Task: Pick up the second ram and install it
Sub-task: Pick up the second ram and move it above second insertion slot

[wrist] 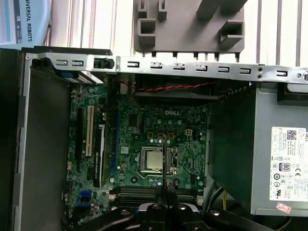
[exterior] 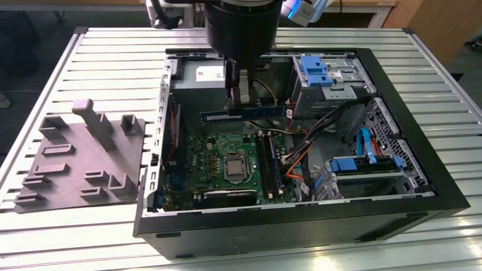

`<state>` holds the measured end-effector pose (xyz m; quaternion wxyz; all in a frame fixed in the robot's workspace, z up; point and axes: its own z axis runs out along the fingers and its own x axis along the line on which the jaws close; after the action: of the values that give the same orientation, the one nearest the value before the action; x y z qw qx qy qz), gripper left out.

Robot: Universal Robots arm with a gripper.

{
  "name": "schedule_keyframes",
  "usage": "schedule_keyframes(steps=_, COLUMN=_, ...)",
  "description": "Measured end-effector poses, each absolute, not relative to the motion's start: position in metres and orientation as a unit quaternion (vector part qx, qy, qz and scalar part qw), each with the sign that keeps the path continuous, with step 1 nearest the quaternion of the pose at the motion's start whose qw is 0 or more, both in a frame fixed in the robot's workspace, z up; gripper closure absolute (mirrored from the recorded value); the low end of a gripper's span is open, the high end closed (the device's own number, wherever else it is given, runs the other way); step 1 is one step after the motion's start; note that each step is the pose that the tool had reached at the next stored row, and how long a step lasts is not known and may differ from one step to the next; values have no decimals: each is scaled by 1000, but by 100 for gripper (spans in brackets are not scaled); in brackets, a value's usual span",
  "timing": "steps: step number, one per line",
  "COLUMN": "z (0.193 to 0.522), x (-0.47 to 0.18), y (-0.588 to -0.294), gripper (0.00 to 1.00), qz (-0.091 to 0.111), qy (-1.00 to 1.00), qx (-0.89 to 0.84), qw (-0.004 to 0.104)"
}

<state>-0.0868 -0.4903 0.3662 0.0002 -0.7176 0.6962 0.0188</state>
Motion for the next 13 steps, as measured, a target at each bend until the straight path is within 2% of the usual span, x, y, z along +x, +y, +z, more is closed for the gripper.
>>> schedule_keyframes(steps=13, z=356, x=-84, y=-490, gripper=89, qz=20, qy=699, qx=-714, qw=-1)
